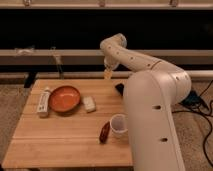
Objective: Push the eraser across the table
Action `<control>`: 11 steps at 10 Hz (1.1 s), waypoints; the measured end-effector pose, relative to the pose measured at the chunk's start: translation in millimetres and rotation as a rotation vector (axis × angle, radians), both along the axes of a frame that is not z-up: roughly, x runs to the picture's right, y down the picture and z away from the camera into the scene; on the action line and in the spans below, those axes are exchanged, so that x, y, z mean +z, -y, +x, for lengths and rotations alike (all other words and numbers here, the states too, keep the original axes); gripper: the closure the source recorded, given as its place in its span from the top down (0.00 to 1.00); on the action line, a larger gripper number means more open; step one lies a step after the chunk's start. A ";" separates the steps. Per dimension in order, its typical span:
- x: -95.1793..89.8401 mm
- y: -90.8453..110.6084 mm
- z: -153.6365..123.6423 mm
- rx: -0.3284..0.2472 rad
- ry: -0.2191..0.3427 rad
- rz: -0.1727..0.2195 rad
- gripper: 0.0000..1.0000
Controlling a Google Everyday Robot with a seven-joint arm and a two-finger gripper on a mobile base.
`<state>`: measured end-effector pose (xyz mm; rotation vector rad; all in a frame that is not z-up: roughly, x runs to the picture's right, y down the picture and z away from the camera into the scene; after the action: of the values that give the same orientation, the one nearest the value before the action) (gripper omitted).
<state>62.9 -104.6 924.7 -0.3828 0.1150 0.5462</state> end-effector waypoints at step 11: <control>63.4 -31.6 121.6 0.140 -0.297 0.033 0.00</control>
<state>184.5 -73.0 988.2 -0.2767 0.3670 0.7408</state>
